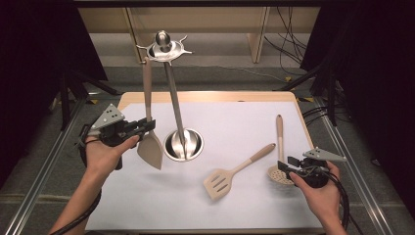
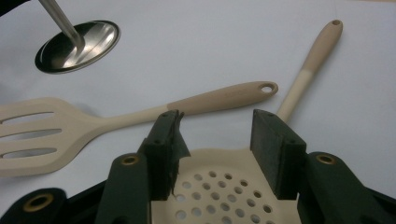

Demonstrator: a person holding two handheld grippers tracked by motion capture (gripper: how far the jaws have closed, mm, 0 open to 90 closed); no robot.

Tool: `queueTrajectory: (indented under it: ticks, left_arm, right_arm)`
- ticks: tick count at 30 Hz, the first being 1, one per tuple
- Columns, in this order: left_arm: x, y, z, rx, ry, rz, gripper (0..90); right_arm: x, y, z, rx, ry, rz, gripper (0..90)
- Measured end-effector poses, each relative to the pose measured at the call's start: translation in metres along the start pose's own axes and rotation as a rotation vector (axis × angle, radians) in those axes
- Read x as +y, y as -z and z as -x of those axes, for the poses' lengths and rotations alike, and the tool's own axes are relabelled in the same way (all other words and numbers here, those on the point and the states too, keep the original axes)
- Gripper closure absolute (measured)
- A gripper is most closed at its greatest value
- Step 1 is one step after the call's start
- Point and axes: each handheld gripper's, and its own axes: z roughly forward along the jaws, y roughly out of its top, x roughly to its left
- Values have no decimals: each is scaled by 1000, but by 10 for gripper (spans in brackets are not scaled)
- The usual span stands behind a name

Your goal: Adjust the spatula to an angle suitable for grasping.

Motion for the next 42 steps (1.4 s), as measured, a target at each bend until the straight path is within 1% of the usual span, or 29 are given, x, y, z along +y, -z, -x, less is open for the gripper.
queueTrajectory:
  ticks: [1,2,3,5,8,12,19,26,33,34,36,38,39,40,41,42]
  left_arm:
    - [0,-1,0,2,2,2,769]
    - [0,-1,1,3,2,3,769]
    - [0,-1,1,3,2,3,768]
    - [0,-2,1,7,5,5,766]
    - [0,-2,1,12,5,7,762]
    - [2,-1,1,19,11,26,759]
    - [2,0,1,22,10,32,764]
    - [6,5,4,22,5,46,774]
    - [12,17,12,38,3,98,826]
    - [14,21,14,45,4,112,849]
    - [15,25,16,59,7,133,867]
    - [16,27,16,66,7,143,883]
    - [16,28,17,73,11,158,883]
    - [16,30,17,83,15,169,888]
    - [16,32,18,84,17,179,889]
    - [16,32,18,84,17,179,889]
  right_arm:
    - [0,0,0,-2,0,0,533]
    - [0,-1,0,9,0,6,533]
    - [0,-1,0,9,0,6,533]
    - [0,0,0,-2,1,-1,533]
    - [0,0,0,-2,1,1,533]
    - [0,0,0,-2,-1,-2,533]
    - [0,0,0,-2,0,-1,533]
    - [0,0,0,-1,3,-3,535]
    - [0,0,-1,-1,4,0,536]
    - [0,1,-4,-6,-24,-10,536]
    - [1,1,-2,-19,20,2,538]
    - [1,1,-2,-20,23,3,539]
    - [1,0,-1,-21,32,6,541]
    - [1,1,-2,-22,23,0,541]
    - [2,0,-2,-10,9,2,541]
    - [2,0,-2,-10,9,2,541]
